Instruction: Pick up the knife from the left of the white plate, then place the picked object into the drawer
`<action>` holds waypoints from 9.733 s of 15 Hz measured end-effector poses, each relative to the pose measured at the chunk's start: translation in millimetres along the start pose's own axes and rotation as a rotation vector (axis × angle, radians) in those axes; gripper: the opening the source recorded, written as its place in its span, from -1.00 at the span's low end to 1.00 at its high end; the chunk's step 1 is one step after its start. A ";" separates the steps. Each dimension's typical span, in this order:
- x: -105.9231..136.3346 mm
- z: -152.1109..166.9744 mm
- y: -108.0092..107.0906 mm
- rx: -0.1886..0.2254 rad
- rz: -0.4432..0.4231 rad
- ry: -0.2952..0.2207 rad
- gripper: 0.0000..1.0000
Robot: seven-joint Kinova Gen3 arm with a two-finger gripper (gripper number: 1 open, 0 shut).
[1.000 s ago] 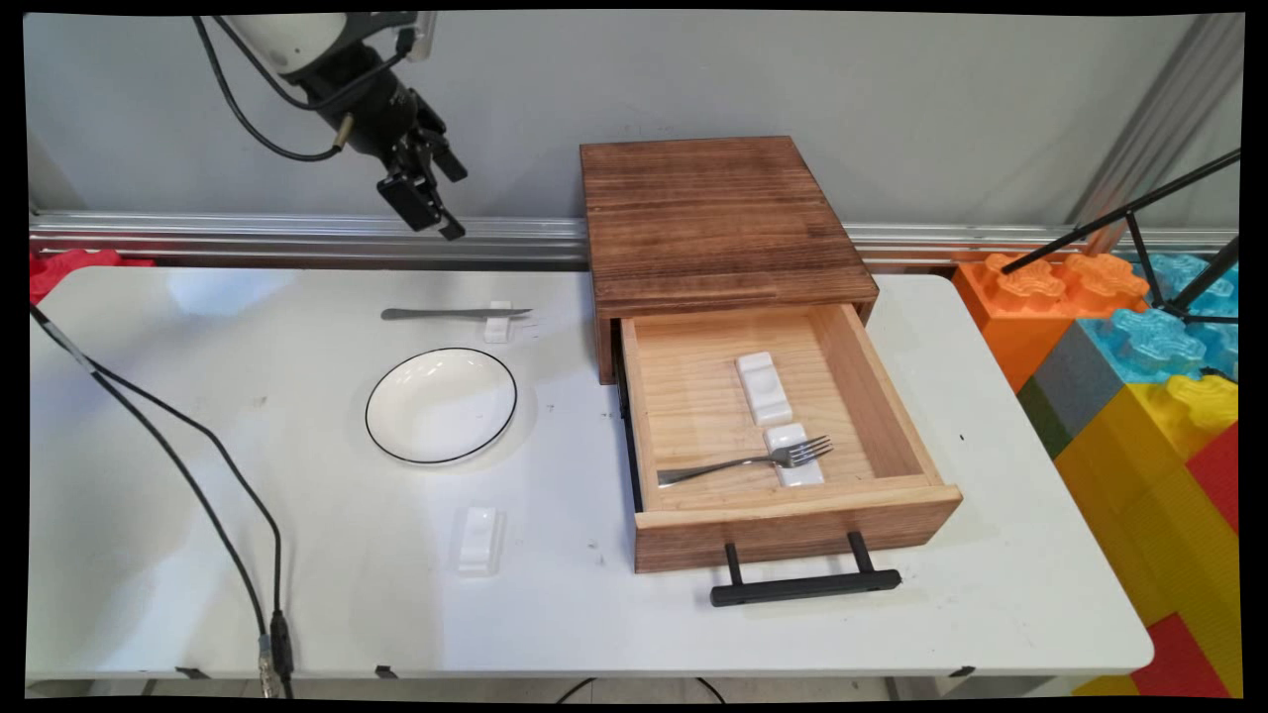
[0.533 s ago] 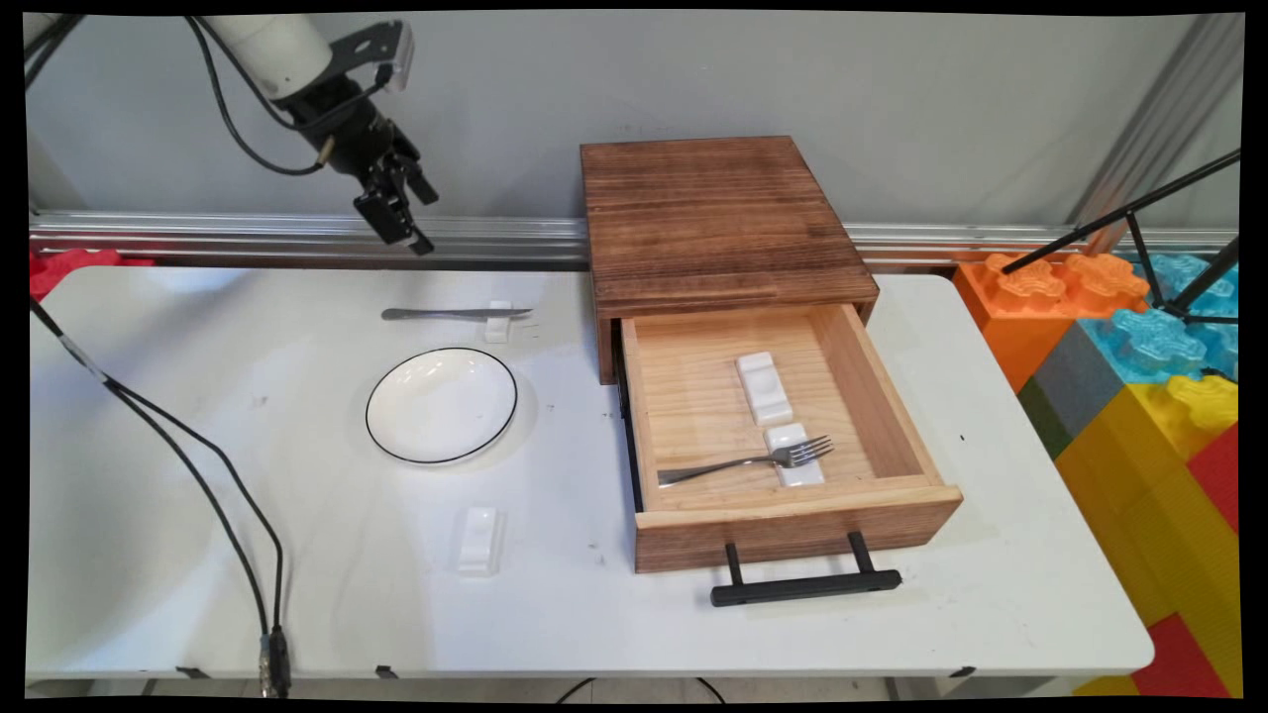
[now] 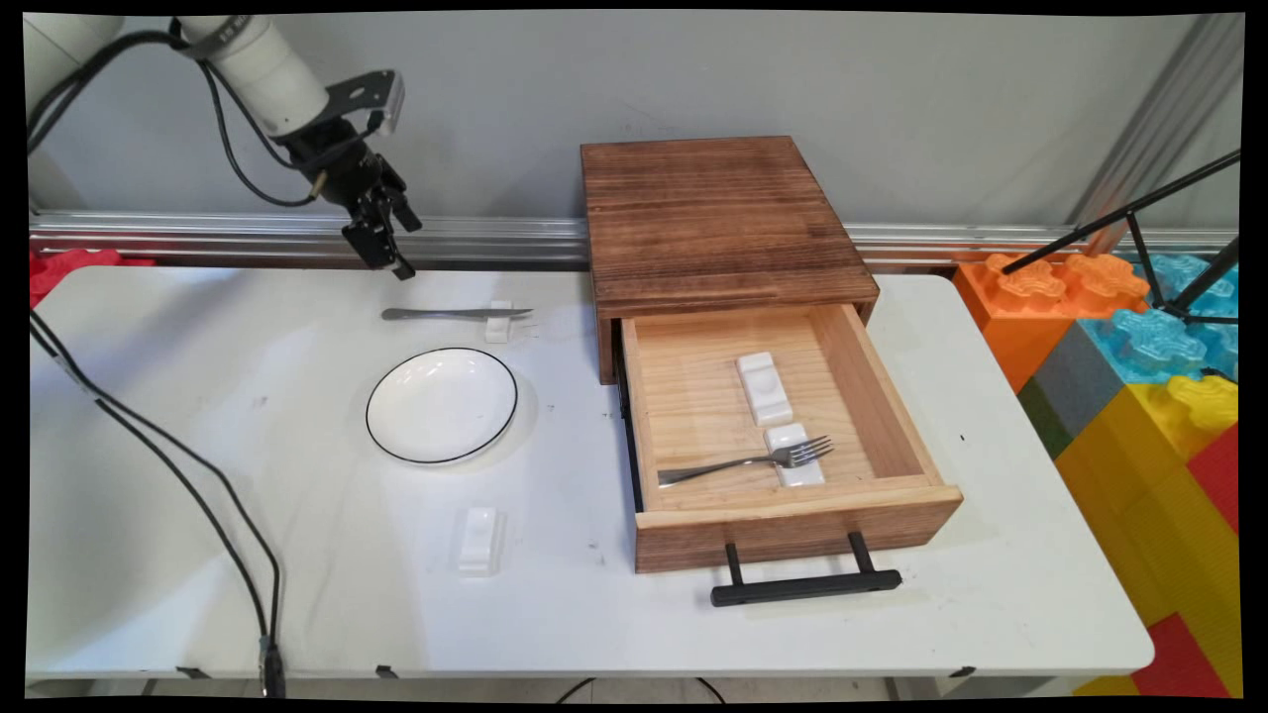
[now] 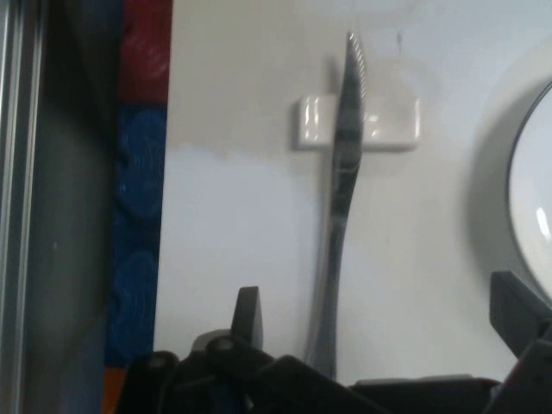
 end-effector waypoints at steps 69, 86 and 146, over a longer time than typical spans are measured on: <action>-13.4 113.9 -20.3 -0.025 0.071 0.014 -1.00; -9.3 99.6 -9.0 -0.012 0.051 0.008 -1.00; 327.8 96.5 195.6 -0.015 0.016 0.250 -1.00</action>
